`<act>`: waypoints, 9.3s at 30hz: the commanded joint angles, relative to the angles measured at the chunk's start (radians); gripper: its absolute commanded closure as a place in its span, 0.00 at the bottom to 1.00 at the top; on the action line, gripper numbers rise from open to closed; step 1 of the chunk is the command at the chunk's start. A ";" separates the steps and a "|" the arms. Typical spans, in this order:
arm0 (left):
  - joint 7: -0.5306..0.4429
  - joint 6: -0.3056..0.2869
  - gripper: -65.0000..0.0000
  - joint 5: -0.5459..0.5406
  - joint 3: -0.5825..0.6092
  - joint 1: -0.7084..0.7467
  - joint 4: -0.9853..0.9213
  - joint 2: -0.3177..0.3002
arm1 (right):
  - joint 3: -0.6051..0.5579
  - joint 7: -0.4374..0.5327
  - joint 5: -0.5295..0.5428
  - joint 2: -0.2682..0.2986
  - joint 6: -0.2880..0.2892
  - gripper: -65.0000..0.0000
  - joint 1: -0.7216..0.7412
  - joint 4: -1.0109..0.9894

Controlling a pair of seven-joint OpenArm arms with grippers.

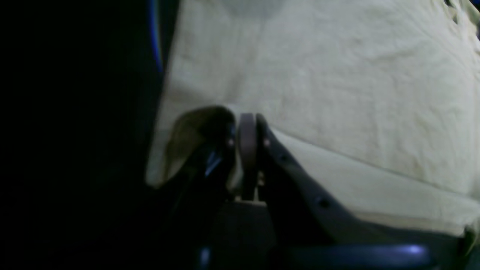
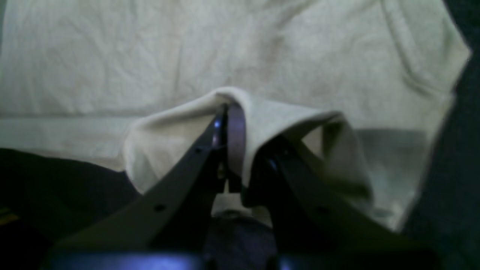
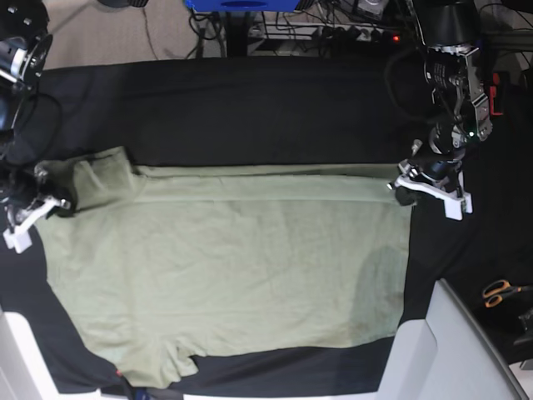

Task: Fold the T-shirt properly
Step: 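Lift the grasped edge with both grippers and fold it over onto the shirt, then open both grippers and raise them off the folded edge, then lower both grippers to the folded edge and grasp the cloth, then drag the shirt toward the robot with both grippers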

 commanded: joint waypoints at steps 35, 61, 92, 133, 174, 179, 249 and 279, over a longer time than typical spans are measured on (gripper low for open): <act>-0.050 -0.010 1.00 0.136 0.004 -0.243 -0.215 -0.007 | -0.046 0.216 -0.085 0.011 0.008 1.00 0.190 -0.141; -0.162 -0.019 0.50 0.127 -0.002 -0.275 -0.157 -0.012 | 0.172 0.298 -0.076 -0.015 0.008 0.21 0.121 -0.041; -0.160 -0.110 0.51 0.125 -0.132 0.181 -0.002 0.048 | 0.577 0.193 -0.075 -0.150 -0.007 0.21 0.001 -0.116; -0.062 -0.110 0.51 0.123 -0.141 0.119 -0.052 0.045 | 0.691 0.204 -0.078 -0.108 -0.225 0.21 0.027 -0.227; -0.068 -0.105 0.16 -0.165 -0.143 0.016 -0.247 0.025 | 0.559 0.207 -0.070 -0.112 -0.225 1.00 0.024 -0.228; -0.070 -0.056 0.31 -0.165 -0.141 -0.036 -0.335 0.028 | 0.559 0.207 -0.070 -0.112 -0.225 1.00 0.024 -0.228; -0.028 -0.051 1.00 -0.065 -0.141 0.417 0.138 0.003 | 0.562 -0.155 -0.038 -0.302 -0.111 1.00 -0.448 0.583; -0.033 -0.051 0.40 0.057 -0.143 0.423 0.138 -0.006 | 0.614 -0.155 0.044 -0.371 -0.116 0.25 -0.534 0.700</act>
